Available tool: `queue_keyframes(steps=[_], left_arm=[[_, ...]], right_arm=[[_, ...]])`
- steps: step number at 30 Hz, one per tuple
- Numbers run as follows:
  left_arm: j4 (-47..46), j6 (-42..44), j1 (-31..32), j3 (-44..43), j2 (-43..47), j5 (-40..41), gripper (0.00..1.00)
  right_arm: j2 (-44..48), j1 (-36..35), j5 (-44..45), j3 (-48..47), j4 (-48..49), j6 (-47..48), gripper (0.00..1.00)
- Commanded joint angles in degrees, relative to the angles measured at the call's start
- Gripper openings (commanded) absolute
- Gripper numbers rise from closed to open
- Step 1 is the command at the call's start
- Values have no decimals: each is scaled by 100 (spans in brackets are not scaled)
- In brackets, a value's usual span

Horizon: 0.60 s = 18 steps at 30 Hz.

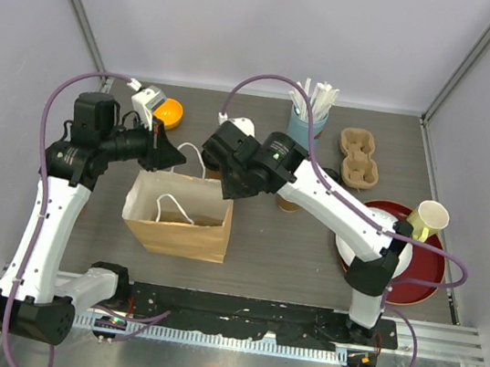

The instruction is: Pack the takeout coffee

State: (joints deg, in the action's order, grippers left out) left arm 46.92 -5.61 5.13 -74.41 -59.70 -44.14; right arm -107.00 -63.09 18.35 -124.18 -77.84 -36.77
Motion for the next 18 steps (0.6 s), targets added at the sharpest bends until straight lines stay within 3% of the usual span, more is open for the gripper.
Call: queue_keyframes(steps=[1,3,4,6,7,8,13,18], left_arm=[[-236,-72,-20,-30,90,-77,0],[-227,-81,-12,-82,90,-112,5],[-201,-81,-12,-108,82,-138,24],[-174,-72,-12,-178,73,-261,49],[-148,-98,-12,-205,64,-340,68],[-139,-125,-12,-240,73,-437,73],[-165,-353,-12,-539,20,-666,87],[-498,-730,-29,-767,-94,-815,90]], right_arm=[[293,95,134,-10,-354,-251,25],[355,156,152,43,-398,-312,16],[381,183,151,69,-459,-348,13],[478,253,134,166,-530,-418,6],[513,279,99,227,-565,-436,4],[609,288,90,341,-591,-479,1],[1084,517,151,860,-845,-813,1],[1936,622,187,1817,-689,-858,1]])
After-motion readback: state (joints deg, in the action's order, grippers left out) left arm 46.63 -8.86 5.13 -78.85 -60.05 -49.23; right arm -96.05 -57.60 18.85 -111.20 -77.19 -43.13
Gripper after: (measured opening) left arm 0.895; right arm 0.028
